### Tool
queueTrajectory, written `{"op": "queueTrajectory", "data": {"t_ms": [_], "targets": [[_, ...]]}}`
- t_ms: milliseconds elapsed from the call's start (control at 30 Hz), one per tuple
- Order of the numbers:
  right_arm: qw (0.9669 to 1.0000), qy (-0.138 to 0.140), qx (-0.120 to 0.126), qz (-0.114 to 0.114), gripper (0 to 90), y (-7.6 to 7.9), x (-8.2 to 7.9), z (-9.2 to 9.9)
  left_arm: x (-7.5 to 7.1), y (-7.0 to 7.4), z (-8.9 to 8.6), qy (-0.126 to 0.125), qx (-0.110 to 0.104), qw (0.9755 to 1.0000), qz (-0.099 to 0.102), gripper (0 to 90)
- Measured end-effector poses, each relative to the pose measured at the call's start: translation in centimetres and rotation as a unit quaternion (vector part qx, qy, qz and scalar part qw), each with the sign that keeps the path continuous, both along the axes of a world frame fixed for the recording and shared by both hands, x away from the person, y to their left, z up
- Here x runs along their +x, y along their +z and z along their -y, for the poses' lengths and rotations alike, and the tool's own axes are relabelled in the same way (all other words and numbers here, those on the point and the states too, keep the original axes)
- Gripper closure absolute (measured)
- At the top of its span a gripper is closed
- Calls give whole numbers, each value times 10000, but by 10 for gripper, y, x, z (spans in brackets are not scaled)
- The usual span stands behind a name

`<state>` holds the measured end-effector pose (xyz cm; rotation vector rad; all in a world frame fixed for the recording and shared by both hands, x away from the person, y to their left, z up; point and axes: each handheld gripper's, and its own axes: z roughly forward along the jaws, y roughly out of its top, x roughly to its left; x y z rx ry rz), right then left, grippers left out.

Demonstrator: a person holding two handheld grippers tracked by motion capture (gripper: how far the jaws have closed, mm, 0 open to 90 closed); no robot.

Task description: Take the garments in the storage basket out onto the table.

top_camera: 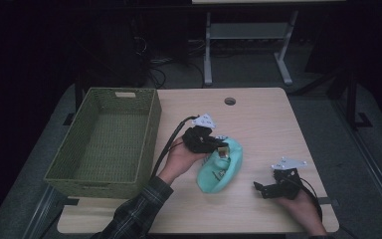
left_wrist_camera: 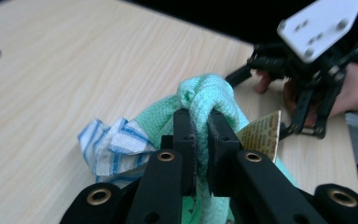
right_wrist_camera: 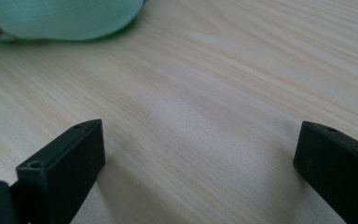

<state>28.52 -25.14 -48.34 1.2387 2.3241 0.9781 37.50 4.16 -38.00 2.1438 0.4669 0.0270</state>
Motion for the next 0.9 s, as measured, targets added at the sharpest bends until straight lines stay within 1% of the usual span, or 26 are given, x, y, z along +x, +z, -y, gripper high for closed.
{"op": "queueTrajectory", "data": {"t_ms": [167, 300, 367, 433, 500, 533, 600, 633, 667, 700, 733, 800, 900], "targets": [[10000, 6, -3, 0, 14, 0, 0, 0, -2, -16, 7, -59, 207, 9997, -101, 829], [10000, 6, -3, 2, 14, 0, 0, 0, -4, -25, 10, -152, 400, 9990, -148, 821], [10000, 3, 1, 2, 14, 0, 0, 0, -4, -27, 11, -144, 420, 9989, -165, 816], [10000, 5, 1, 6, 14, 0, 0, 0, -4, -37, 13, -177, 550, 9981, -232, 811], [10000, 4, 1, 5, 14, 0, 0, 0, -3, -45, 15, -167, 619, 9975, -302, 809], [10000, 3, 2, 4, 14, 0, 0, 0, -3, -48, 16, -199, 689, 9969, -315, 809], [10000, 6, 0, 7, 14, 0, 0, 0, -3, -55, 18, -183, 780, 9962, -343, 809], [10000, 5, -1, 9, 14, 0, 0, 0, -3, -57, 18, -211, 869, 9954, -336, 807], [10000, 8, -2, 12, 14, 0, 0, 0, -3, -61, 19, -178, 877, 9953, -368, 805], [10000, 8, -2, 12, 14, 0, 0, 0, -3, -61, 19, -178, 877, 9953, -368, 804], [10000, -2, 7, -10, 14, 0, 0, 0, -2, -66, 20, -202, 1019, 9940, -349, 801], [10000, 6, 0, 8, 14, 0, 0, 0, -1, -72, 21, -187, 1062, 9935, -377, 787], [10000, 3, 0, 7, 14, 0, 0, 0, 0, -73, 20, -135, 998, 9941, -415, 739]]}}
